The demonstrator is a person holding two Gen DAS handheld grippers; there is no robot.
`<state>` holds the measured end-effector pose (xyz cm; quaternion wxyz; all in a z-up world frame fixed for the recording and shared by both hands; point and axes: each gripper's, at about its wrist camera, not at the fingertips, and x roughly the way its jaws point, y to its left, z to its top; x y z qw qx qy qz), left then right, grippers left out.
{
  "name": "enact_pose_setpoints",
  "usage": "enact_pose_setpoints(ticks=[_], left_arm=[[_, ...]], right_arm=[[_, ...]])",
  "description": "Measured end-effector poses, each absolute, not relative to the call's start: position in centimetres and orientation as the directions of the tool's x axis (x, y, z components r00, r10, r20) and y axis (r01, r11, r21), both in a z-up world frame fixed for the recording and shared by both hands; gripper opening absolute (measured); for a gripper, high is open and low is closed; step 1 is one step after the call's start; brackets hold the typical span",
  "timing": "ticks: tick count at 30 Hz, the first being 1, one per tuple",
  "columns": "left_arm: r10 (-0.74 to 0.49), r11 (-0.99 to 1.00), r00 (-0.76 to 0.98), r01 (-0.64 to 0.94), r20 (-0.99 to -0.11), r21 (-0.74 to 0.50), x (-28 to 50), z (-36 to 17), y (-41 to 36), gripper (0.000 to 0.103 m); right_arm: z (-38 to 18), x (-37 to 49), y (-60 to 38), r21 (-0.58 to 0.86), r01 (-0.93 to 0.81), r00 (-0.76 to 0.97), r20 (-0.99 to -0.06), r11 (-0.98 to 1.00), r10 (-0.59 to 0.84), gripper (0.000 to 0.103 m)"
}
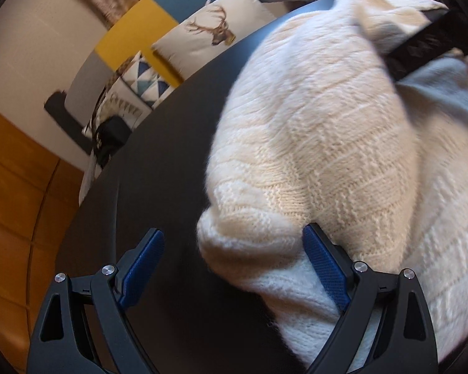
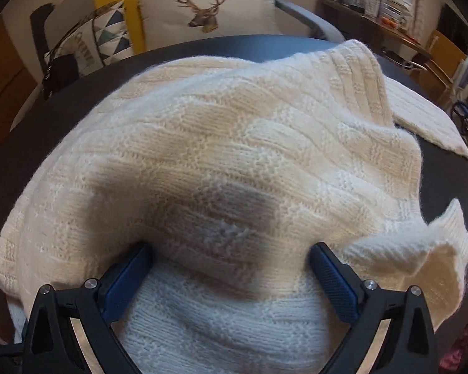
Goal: Fold clothes
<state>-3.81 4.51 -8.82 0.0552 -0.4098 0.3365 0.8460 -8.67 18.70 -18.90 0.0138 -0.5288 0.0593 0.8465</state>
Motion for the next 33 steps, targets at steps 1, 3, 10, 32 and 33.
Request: enact_pose_setpoints(ticks=[1,3,10,32,33], left_arm=[[-0.183,-0.779,-0.650,-0.362,-0.738,0.512,-3.5,-8.7,3.8,0.092],[-0.184,-0.800,-0.633,-0.348,-0.752,0.488,-2.9,-8.7,2.2,0.092],[-0.181,-0.839,-0.582,-0.330,-0.793,0.433,-1.0,-8.9,-1.8,0.092],[-0.104,-0.939,-0.679,-0.173,-0.727,0.296,0.7,-3.0,-9.8,0.092],[-0.119,-0.937,-0.698,-0.155,-0.707,0.312,0.3,-2.3,-10.1,0.092]], right_arm=[[-19.0,-9.2,17.6,0.092,-0.053,-0.440,-0.896,-0.994,-0.060,0.103],[-18.9,-9.9,15.1,0.061,0.024,-0.452,-0.890,-0.998,-0.065,0.103],[-19.1,-11.4,7.9,0.051,0.237,-0.441,-0.884,-0.970,-0.154,0.103],[-19.6,-13.1,-7.2,0.059,0.622,-0.363,-0.862,-0.781,-0.354,0.103],[-19.5,-12.7,-7.3,0.059,0.618,-0.370,-0.858,-0.784,-0.356,0.103]])
